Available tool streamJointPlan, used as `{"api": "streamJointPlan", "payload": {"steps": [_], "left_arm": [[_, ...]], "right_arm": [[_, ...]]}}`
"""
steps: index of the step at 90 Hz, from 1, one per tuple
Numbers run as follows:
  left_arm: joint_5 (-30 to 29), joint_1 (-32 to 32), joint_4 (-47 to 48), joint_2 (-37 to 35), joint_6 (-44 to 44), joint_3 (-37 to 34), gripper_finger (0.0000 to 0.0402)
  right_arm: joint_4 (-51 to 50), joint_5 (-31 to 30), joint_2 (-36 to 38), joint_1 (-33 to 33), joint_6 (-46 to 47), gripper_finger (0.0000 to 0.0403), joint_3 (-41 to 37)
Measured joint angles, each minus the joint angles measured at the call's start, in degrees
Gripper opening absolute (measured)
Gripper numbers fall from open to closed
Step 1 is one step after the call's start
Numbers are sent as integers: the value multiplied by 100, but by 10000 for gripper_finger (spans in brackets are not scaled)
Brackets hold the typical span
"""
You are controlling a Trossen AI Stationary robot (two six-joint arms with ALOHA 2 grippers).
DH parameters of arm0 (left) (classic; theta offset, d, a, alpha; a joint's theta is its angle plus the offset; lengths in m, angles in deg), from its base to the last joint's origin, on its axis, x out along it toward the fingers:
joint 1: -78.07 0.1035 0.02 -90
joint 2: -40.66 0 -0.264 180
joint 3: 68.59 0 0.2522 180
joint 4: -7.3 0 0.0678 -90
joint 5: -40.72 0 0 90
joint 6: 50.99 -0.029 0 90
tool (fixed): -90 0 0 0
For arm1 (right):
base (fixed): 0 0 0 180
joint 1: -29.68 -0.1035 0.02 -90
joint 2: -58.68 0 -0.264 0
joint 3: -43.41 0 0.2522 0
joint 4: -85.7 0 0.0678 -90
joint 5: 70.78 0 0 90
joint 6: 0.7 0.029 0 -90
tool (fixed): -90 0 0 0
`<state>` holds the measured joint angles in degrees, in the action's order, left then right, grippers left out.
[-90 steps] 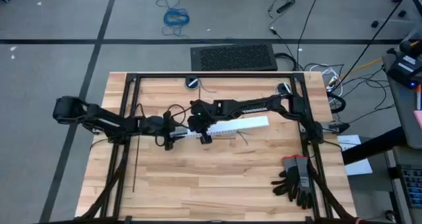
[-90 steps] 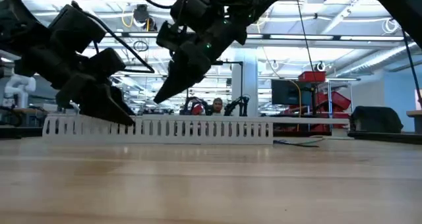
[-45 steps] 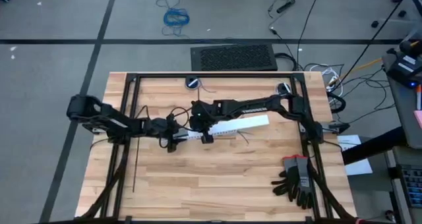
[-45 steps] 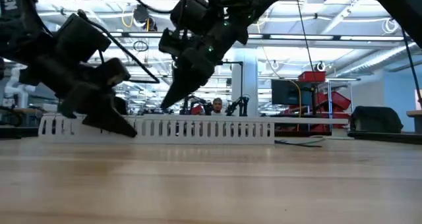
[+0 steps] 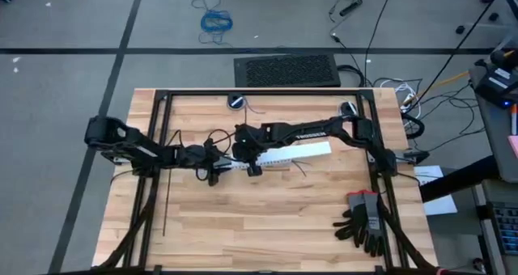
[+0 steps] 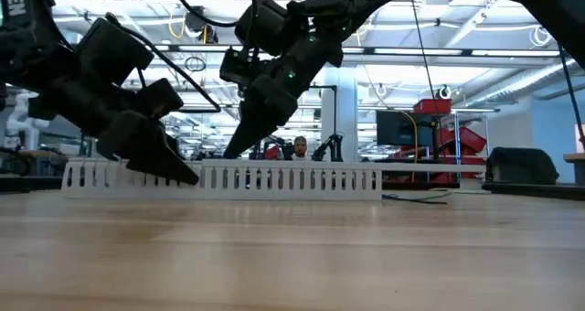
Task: Ziptie cables
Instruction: Close the cable duct
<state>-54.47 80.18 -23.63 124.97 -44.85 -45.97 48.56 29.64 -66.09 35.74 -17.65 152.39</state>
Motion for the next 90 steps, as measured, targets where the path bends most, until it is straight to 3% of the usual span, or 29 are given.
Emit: {"api": "streamJointPlan", "payload": {"steps": [15,54,90], "left_arm": [[0,0,-4,-2,-49,0,221],[39,0,44,-7,-58,-4,220],[70,0,176,-9,-45,11,220]], "right_arm": [[44,-3,-36,-46,-1,0,8],[1235,208,-433,-35,-25,0,19],[21,-190,338,-81,-274,0,-6]]}}
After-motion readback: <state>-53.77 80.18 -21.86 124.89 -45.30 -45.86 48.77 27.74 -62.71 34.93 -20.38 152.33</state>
